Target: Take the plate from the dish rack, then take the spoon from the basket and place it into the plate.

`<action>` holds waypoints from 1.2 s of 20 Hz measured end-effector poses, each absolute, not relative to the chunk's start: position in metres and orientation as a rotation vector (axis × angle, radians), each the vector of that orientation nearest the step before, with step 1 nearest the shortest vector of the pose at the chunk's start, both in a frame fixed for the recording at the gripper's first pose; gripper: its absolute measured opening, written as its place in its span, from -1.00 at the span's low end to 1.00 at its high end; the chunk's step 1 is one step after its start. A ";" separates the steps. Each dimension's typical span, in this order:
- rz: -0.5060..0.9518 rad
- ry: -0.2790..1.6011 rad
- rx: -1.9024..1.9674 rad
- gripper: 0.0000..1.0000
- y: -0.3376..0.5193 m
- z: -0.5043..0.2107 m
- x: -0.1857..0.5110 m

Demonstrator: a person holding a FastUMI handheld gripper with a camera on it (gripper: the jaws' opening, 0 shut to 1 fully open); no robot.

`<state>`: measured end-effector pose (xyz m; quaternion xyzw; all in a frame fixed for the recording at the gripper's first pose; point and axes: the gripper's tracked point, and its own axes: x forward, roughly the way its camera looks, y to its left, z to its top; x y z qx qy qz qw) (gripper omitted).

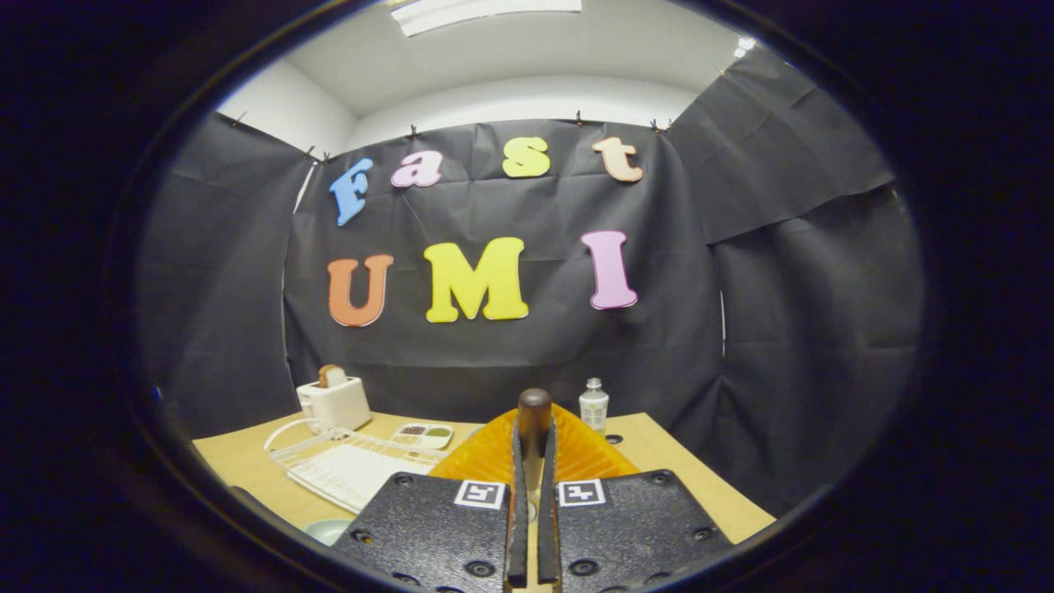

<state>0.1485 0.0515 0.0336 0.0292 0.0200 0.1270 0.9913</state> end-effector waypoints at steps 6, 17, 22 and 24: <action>0.333 0.100 0.079 -0.80 0.110 0.010 0.103; 0.415 0.198 0.103 -0.80 0.194 -0.072 0.071; 0.421 0.284 0.201 -0.79 0.200 -0.100 0.076; 0.414 0.303 0.212 -0.79 0.199 -0.108 0.078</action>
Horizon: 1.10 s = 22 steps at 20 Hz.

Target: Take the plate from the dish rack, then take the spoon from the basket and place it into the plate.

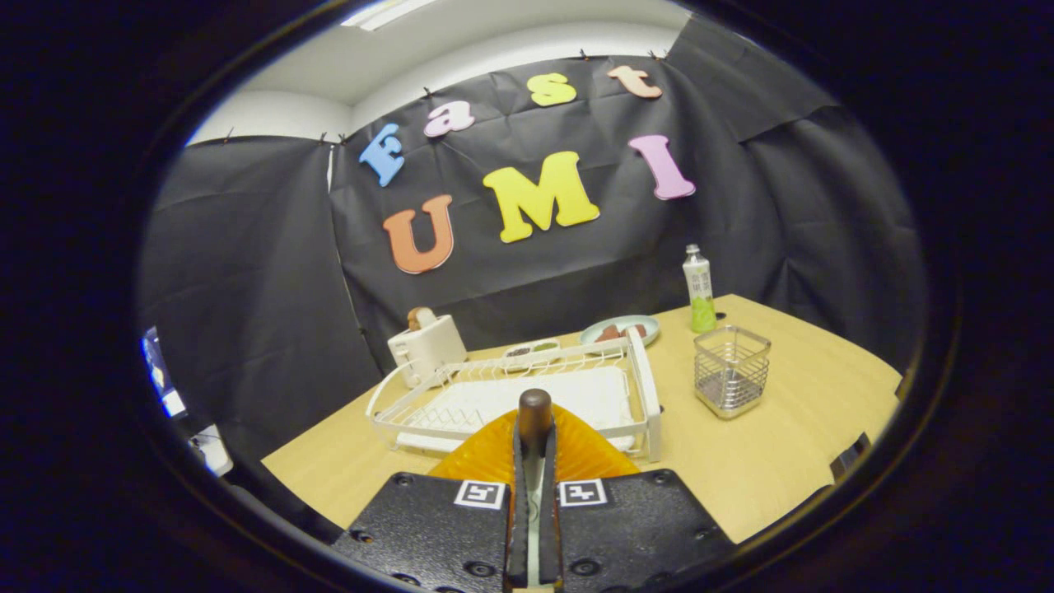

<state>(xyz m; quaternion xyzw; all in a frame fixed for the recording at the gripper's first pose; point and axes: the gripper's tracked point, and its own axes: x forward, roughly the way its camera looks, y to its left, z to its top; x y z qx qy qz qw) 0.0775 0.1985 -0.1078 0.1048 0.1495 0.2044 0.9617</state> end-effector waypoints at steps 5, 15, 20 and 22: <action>0.422 0.329 0.206 -0.73 0.202 -0.117 0.079; 0.327 0.192 0.137 0.95 0.170 -0.084 0.092; 0.314 0.147 0.118 1.00 0.164 -0.071 0.088; 0.310 0.134 0.108 1.00 0.164 -0.067 0.085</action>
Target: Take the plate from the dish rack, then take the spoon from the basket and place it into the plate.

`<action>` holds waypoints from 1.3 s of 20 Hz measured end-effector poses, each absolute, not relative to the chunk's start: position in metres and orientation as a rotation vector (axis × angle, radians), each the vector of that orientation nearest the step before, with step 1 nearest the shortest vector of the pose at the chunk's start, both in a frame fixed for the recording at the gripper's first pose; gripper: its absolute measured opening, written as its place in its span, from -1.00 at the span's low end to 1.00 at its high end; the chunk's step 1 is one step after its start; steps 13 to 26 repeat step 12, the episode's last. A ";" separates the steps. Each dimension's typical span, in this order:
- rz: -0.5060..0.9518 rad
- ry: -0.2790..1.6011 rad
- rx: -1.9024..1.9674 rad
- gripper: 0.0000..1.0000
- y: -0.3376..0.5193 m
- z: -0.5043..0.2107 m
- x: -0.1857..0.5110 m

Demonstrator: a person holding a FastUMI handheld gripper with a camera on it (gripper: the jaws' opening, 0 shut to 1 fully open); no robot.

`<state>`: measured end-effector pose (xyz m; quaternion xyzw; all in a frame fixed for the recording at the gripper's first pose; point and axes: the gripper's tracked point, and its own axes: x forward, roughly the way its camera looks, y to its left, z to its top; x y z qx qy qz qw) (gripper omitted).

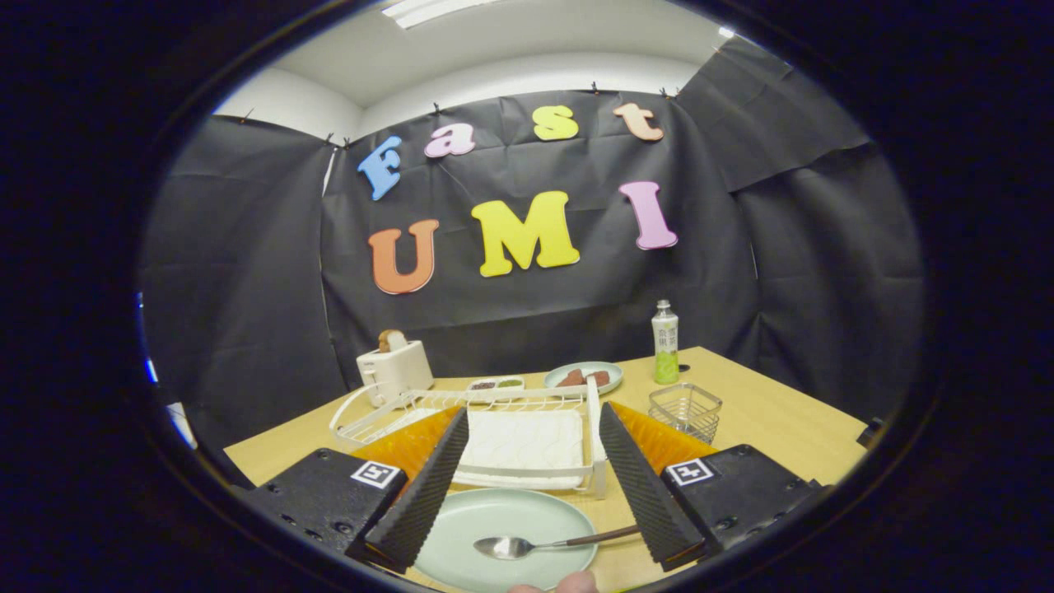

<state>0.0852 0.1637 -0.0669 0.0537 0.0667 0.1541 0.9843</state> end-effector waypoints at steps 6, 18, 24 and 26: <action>0.292 0.110 0.065 1.00 0.161 -0.060 0.078; 0.227 0.078 0.002 1.00 0.143 -0.054 0.065; 0.227 0.078 0.002 1.00 0.143 -0.054 0.065; 0.227 0.078 0.002 1.00 0.143 -0.054 0.065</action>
